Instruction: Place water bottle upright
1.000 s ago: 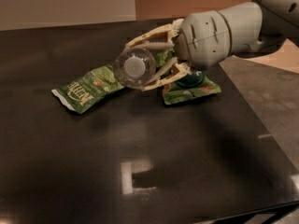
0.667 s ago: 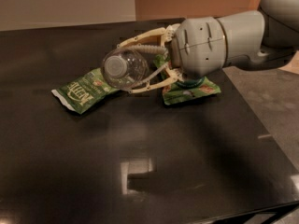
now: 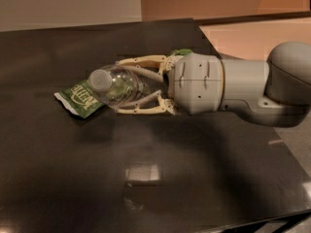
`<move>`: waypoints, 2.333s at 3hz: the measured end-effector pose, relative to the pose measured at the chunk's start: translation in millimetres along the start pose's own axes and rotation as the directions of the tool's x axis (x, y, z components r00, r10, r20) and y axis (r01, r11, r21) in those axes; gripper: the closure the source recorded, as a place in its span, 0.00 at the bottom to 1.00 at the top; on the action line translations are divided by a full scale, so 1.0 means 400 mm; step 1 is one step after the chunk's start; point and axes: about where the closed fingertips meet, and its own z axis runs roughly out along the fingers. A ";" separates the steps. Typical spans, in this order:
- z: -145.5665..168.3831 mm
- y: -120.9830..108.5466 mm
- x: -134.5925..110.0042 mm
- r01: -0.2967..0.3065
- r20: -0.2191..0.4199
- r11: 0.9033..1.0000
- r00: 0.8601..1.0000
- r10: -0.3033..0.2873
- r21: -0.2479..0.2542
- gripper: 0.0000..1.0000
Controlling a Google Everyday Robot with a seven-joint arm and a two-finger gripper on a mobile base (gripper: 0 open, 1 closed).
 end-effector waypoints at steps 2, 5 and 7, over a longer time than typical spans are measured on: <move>0.001 -0.003 -0.007 -0.017 0.011 1.000 1.000 0.016 0.009 1.00; -0.022 0.014 -0.003 -0.332 0.196 0.940 0.929 0.313 0.075 1.00; -0.019 0.071 0.023 -0.603 0.297 0.797 0.755 0.585 -0.038 1.00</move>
Offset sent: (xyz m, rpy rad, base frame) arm 0.0031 -0.0060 0.0015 0.0467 0.0515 -0.0119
